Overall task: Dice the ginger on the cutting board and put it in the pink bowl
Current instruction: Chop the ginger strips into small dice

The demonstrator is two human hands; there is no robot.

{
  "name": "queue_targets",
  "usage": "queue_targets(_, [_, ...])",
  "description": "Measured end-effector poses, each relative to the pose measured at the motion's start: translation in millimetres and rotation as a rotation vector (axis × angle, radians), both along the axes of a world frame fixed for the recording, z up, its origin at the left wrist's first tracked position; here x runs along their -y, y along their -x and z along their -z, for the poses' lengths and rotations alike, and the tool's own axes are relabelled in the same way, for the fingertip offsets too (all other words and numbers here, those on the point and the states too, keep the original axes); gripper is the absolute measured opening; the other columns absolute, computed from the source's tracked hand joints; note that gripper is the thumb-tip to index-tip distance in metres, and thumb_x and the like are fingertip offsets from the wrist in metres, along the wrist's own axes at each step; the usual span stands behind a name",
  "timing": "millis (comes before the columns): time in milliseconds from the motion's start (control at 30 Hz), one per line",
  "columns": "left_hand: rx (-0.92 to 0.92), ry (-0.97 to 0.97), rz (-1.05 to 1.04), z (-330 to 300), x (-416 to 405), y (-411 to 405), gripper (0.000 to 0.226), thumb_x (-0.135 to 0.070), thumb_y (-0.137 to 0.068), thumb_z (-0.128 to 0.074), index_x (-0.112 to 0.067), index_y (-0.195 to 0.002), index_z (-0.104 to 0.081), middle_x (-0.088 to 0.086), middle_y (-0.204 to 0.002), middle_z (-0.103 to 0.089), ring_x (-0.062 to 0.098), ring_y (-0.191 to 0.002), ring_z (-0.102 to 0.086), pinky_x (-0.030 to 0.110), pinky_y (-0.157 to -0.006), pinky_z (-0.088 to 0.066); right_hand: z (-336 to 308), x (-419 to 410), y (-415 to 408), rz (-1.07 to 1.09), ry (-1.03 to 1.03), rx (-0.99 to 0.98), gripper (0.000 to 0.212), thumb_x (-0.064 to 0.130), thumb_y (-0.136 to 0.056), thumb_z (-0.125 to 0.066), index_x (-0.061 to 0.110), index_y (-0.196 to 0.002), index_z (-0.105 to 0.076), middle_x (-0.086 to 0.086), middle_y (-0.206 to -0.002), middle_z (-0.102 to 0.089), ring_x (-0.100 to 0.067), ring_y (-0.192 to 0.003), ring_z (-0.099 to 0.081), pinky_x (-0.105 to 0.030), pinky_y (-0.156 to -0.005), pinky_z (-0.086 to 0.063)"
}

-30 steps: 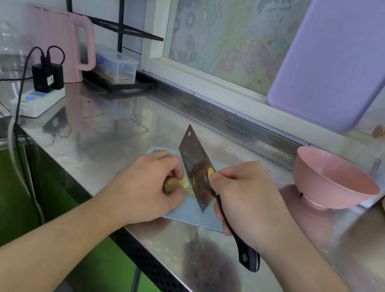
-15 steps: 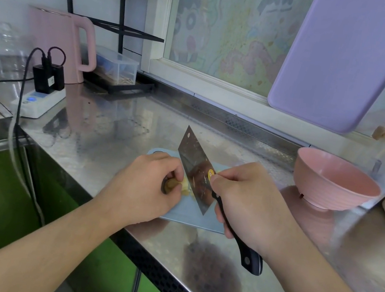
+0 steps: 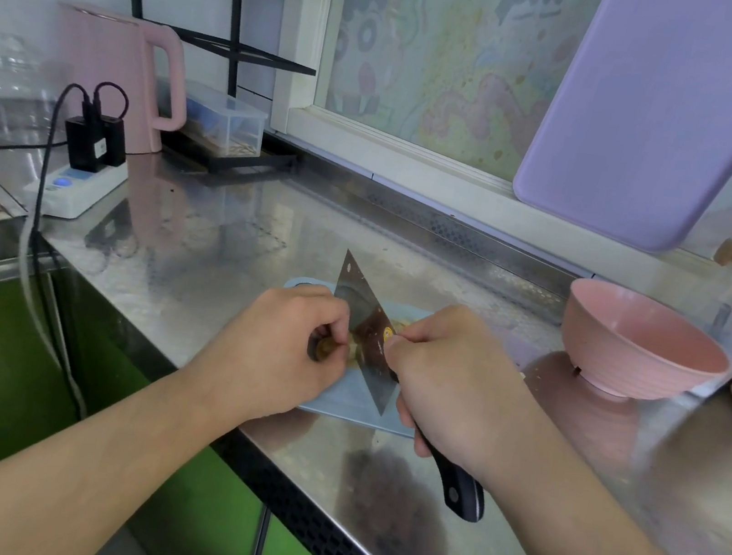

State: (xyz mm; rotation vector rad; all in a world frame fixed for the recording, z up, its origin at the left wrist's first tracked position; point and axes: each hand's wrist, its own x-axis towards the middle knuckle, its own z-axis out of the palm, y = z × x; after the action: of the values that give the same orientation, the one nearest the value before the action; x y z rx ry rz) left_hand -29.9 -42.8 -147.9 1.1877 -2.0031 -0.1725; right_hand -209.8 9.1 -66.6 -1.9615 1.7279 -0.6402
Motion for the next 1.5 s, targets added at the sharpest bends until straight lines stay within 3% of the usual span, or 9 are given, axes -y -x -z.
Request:
queue_targets(233, [0.032,0.006,-0.008,-2,-3,1,0.012,-0.024,-0.085,-0.072,-0.03,-0.078,-0.063,-0.014,-0.085,-0.061,0.007,-0.082,-0.061,0.035,-0.073,-0.054,8,7,3,0.013,-0.031,0.05,0.027,0.022,-0.103,-0.053,0.011,-0.081,-0.063,-0.011,-0.071,-0.064,-0.028,-0.06,-0.061,-0.041,-0.065,-0.061])
queue_targets(333, [0.04,-0.003,-0.019,-3,-4,1,0.01,-0.026,-0.087,-0.069,-0.032,-0.08,-0.064,-0.015,-0.085,-0.063,0.007,-0.083,-0.063,0.033,-0.075,-0.055,12,7,11,0.046,-0.038,0.104,0.032,0.018,-0.102,-0.055,0.009,-0.071,-0.055,-0.015,-0.065,-0.055,-0.024,-0.042,-0.051,-0.033,-0.046,-0.046])
queue_targets(400, [0.035,-0.019,-0.023,-4,-5,1,0.009,-0.026,-0.087,-0.07,-0.032,-0.081,-0.066,-0.016,-0.086,-0.064,0.005,-0.084,-0.063,0.032,-0.076,-0.056,11,6,14,0.064,-0.034,0.159,0.038,0.02,-0.103,-0.054,0.008,-0.067,-0.048,-0.014,-0.058,-0.053,-0.024,-0.034,-0.047,-0.024,-0.043,-0.038])
queue_targets(600, [0.054,-0.064,-0.058,-4,-8,0,0.012,-0.031,-0.086,-0.072,-0.035,-0.094,-0.063,-0.02,-0.095,-0.063,0.0,-0.092,-0.062,0.034,-0.081,-0.058,8,4,17,0.055,-0.011,0.185,0.04,0.018,-0.102,-0.053,-0.003,-0.07,-0.043,-0.017,-0.058,-0.049,-0.023,-0.037,-0.044,-0.026,-0.044,-0.04])
queue_targets(800, [-0.041,-0.009,-0.068,2,-12,1,0.014,-0.017,-0.084,-0.077,-0.029,-0.082,-0.069,-0.016,-0.086,-0.066,0.007,-0.085,-0.064,0.032,-0.078,-0.056,2,-1,17,0.045,-0.013,0.183,0.037,0.02,-0.101,-0.054,-0.007,-0.076,-0.047,-0.027,-0.062,-0.047,-0.024,-0.031,-0.048,-0.029,-0.046,-0.038])
queue_targets(967, [-0.058,-0.012,-0.052,2,-12,0,0.016,-0.016,-0.084,-0.078,-0.027,-0.078,-0.068,-0.012,-0.085,-0.067,0.009,-0.083,-0.064,0.034,-0.076,-0.055,4,-3,13,0.057,-0.034,0.173,0.032,0.016,-0.099,-0.053,-0.008,-0.078,-0.05,-0.02,-0.059,-0.048,-0.025,-0.034,-0.045,-0.032,-0.046,-0.038])
queue_targets(1367, [-0.074,0.0,-0.042,5,-7,-1,0.018,-0.017,-0.083,-0.078,-0.028,-0.075,-0.066,-0.012,-0.082,-0.065,0.01,-0.079,-0.063,0.036,-0.073,-0.054,2,-4,10,0.051,-0.021,0.142,0.034,0.015,-0.099,-0.052,-0.003,-0.071,-0.049,-0.019,-0.057,-0.054,-0.025,-0.033,-0.05,-0.019,-0.039,-0.037])
queue_targets(1433, [-0.071,-0.002,-0.04,4,-7,-2,0.016,-0.019,-0.082,-0.078,-0.028,-0.075,-0.067,-0.012,-0.082,-0.066,0.01,-0.08,-0.064,0.036,-0.073,-0.055,6,1,5,0.018,-0.007,0.092,0.033,0.015,-0.101,-0.051,0.001,-0.071,-0.051,-0.019,-0.064,-0.056,-0.027,-0.044,-0.056,-0.029,-0.044,-0.049])
queue_targets(1500, [-0.064,-0.004,-0.035,4,-7,-2,0.014,-0.02,-0.082,-0.077,-0.028,-0.076,-0.067,-0.012,-0.082,-0.067,0.01,-0.08,-0.064,0.037,-0.073,-0.055,8,5,-3,0.005,0.004,0.028,0.03,0.019,-0.103,-0.051,0.008,-0.076,-0.058,-0.015,-0.072,-0.062,-0.031,-0.061,-0.064,-0.042,-0.065,-0.063])
